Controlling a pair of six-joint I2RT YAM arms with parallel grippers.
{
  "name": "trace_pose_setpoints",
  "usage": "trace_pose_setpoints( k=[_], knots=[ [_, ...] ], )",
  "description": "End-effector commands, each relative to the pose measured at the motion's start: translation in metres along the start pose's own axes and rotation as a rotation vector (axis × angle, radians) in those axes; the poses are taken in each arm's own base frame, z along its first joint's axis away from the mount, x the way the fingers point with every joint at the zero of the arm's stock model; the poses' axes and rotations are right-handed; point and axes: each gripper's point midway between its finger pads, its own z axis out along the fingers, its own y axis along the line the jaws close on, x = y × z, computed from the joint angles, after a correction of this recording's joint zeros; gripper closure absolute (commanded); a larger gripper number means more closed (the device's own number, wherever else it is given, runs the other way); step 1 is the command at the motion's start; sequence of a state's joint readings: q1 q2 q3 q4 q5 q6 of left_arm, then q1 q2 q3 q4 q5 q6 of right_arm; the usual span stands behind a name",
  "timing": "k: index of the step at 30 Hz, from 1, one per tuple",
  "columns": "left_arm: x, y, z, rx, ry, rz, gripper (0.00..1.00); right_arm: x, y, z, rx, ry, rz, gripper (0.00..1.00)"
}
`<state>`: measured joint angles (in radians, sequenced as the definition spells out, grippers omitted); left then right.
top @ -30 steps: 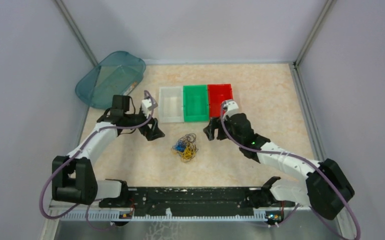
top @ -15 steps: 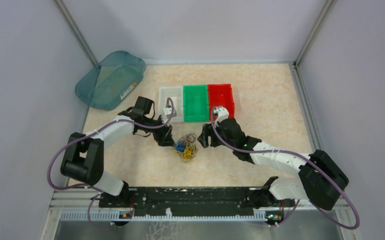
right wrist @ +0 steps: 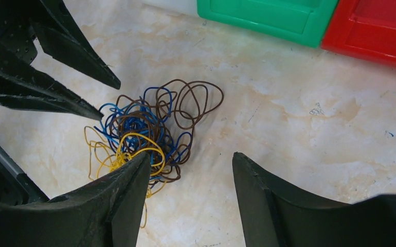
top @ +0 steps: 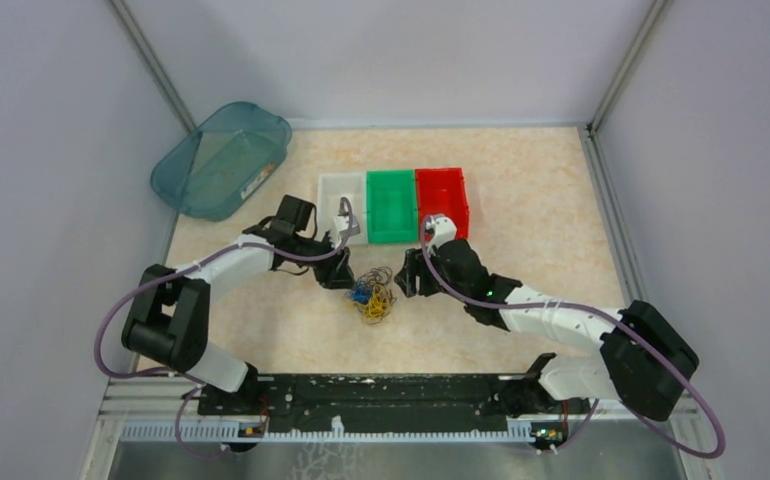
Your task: Untangle the cables
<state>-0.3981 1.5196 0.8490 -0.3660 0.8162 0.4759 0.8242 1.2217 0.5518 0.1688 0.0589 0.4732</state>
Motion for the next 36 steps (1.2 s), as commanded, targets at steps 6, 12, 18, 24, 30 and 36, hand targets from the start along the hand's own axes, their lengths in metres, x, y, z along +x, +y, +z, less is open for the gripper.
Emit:
trace_pose_setpoints(
  k=[6, 12, 18, 24, 30, 36],
  knots=[
    [-0.007, 0.017, -0.002, -0.105, -0.019, 0.036, 0.66, -0.029, 0.02, -0.01, -0.037, -0.097, 0.003, 0.42],
    [-0.003, 0.011, 0.0, -0.09, -0.023, 0.025, 0.67, -0.033, 0.025, -0.013, -0.045, -0.108, 0.005, 0.42],
    [0.006, 0.008, 0.001, -0.096, -0.005, 0.019, 0.6, -0.035, 0.029, -0.015, -0.053, -0.113, 0.0, 0.42],
    [0.002, 0.014, 0.001, -0.136, -0.026, 0.02, 0.63, -0.036, 0.031, -0.015, -0.049, -0.118, -0.002, 0.42],
    [-0.008, 0.02, -0.004, -0.182, -0.036, 0.066, 0.84, -0.038, 0.035, -0.015, -0.056, -0.123, 0.002, 0.45],
    [-0.006, 0.015, -0.006, -0.177, -0.025, 0.091, 0.93, -0.044, 0.039, -0.015, -0.068, -0.135, 0.005, 0.46]
  ],
)
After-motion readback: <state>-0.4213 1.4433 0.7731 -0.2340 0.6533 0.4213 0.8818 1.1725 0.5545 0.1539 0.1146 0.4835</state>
